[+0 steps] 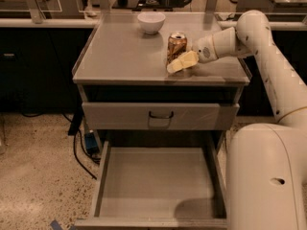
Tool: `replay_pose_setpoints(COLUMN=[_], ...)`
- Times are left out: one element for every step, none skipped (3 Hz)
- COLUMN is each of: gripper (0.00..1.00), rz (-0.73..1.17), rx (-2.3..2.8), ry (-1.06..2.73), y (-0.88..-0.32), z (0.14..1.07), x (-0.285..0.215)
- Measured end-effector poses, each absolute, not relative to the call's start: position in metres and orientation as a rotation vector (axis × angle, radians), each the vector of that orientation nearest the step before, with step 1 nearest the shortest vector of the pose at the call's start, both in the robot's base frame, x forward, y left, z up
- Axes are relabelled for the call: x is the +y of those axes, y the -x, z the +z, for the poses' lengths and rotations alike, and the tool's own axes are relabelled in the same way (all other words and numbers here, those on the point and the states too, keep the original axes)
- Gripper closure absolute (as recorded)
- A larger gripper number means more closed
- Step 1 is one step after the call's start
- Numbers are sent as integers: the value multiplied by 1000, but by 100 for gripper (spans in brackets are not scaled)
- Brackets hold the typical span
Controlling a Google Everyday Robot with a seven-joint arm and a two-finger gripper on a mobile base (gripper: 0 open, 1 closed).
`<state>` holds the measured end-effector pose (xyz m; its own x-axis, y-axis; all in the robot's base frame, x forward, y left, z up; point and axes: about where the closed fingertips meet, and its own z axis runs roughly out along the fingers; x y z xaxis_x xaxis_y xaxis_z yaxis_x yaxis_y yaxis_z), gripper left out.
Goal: Pick orange can from middle drawer and place on counter
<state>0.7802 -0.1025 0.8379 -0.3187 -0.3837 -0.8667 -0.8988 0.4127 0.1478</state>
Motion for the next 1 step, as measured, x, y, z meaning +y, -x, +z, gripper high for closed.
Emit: replay_pose_setpoints(gripper=[0], rz=[832], rx=[1886], ry=[1095], y=[-780], z=[838], x=[-103])
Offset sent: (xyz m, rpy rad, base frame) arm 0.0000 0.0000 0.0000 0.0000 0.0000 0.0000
